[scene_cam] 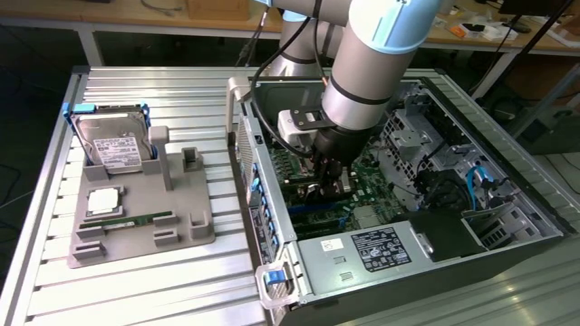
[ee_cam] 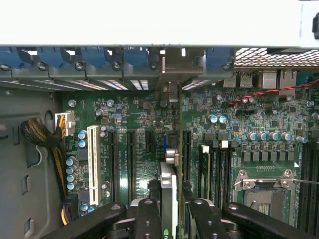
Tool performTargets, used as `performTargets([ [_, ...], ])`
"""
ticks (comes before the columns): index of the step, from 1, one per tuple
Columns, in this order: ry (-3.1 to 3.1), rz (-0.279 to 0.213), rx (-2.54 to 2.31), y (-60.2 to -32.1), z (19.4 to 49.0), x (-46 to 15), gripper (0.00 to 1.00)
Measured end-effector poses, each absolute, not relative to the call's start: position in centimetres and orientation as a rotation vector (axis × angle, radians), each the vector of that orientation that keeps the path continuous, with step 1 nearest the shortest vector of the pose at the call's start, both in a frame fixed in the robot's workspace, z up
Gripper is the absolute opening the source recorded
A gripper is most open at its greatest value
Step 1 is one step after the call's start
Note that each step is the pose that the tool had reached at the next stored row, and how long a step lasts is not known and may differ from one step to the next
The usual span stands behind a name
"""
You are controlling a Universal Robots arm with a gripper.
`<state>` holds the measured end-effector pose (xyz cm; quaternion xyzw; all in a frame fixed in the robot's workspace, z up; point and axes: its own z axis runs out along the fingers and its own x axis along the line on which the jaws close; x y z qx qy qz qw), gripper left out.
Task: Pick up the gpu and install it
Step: 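Insert the gpu into the slot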
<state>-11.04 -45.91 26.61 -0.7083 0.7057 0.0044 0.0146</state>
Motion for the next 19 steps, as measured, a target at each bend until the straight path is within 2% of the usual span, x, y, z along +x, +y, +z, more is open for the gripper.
performTargets([
  [19,2.197,0.014,-2.205,-46.15,26.6,-11.04,0.27],
])
